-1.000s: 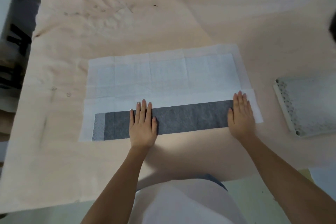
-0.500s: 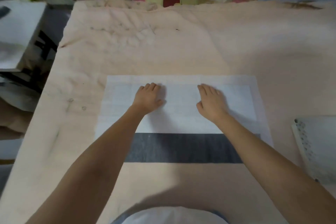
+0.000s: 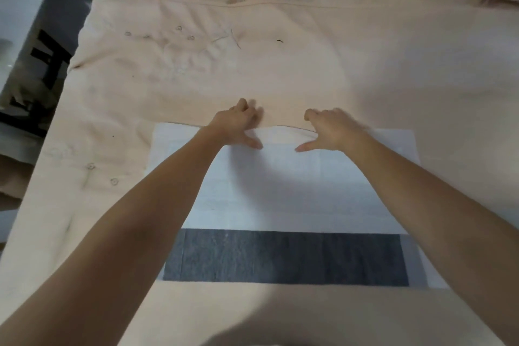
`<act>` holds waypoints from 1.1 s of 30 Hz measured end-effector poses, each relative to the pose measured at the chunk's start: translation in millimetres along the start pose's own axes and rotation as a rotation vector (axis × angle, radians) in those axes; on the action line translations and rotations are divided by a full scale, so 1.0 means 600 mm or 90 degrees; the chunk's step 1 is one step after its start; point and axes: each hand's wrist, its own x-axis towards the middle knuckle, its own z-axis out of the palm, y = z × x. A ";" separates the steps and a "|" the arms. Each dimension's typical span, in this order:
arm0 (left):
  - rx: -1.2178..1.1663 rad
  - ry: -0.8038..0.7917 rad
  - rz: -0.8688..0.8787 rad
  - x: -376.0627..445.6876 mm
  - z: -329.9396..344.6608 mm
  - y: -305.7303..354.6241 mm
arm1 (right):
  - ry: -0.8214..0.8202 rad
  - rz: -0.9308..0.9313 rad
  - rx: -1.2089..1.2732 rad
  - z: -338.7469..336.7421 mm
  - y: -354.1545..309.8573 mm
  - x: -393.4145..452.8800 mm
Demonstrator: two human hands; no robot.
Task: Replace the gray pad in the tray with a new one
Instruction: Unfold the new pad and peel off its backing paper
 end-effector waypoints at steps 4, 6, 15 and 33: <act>-0.010 -0.019 -0.010 -0.011 -0.012 0.005 | -0.004 -0.014 0.033 -0.001 -0.002 -0.010; 0.041 -0.023 0.005 -0.027 -0.023 0.010 | 0.018 -0.038 0.045 -0.001 0.000 -0.023; 0.107 0.235 0.092 -0.179 -0.030 0.059 | 0.325 -0.124 0.020 -0.016 -0.039 -0.190; 0.019 0.200 0.009 -0.378 0.198 0.091 | 0.198 0.027 0.071 0.183 -0.140 -0.351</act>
